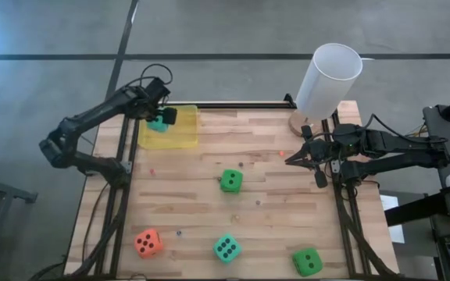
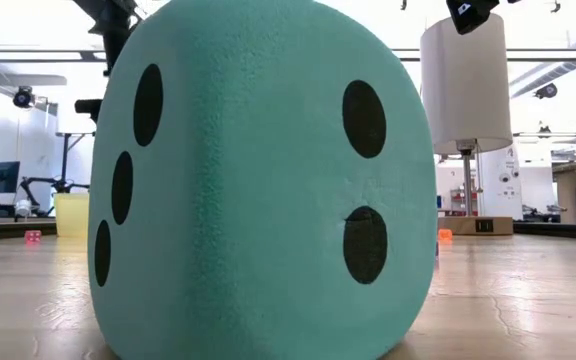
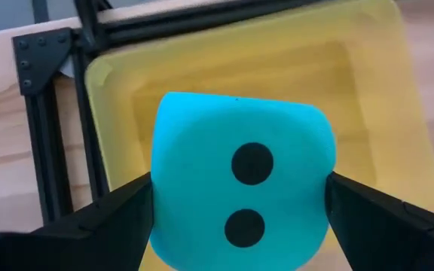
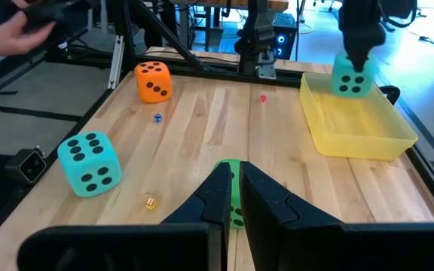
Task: Pick & Place Dice
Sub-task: Put the top blue large die into the yellow container
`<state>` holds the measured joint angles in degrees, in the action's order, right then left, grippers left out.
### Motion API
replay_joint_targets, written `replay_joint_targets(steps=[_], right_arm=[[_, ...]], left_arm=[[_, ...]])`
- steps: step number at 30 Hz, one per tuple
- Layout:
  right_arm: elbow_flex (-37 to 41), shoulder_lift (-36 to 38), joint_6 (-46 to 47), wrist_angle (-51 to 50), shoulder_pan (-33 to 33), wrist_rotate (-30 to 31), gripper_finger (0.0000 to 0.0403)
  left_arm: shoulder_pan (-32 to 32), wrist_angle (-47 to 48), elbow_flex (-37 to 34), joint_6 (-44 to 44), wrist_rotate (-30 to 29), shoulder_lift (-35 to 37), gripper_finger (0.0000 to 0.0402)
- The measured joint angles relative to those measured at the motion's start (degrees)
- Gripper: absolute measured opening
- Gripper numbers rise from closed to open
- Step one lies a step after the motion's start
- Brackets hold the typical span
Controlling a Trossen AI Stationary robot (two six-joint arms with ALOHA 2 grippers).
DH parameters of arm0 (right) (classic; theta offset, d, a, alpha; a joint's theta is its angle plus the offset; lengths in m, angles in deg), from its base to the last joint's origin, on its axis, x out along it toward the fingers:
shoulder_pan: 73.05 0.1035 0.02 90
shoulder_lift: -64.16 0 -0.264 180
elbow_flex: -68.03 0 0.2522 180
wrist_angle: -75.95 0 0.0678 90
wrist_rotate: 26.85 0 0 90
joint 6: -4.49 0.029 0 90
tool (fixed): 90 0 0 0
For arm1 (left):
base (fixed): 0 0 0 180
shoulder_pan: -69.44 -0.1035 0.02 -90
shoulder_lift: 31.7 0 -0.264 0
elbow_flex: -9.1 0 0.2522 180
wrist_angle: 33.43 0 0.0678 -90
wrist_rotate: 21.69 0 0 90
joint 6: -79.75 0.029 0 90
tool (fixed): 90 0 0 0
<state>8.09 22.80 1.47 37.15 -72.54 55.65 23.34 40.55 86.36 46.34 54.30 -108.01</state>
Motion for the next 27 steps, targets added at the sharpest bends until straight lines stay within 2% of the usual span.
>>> replay_joint_targets(steps=[12, 19, 27], right_arm=[[0.00, 0.00, -0.02, -0.02, 0.01, 0.01, 0.0028], [0.00, 0.00, -0.01, 0.00, 0.01, 0.00, 0.0028], [0.00, 0.00, 0.00, 0.00, 0.00, 0.00, 0.0028]], left_arm=[[-8.13, -6.62, -7.56, -0.01, 0.04, 0.06, 0.0354], [-9.10, -13.63, -10.33, 0.46, 0.00, 0.06, 0.0354], [-9.18, -14.46, -10.86, 0.88, -1.04, 0.06, 0.0368]])
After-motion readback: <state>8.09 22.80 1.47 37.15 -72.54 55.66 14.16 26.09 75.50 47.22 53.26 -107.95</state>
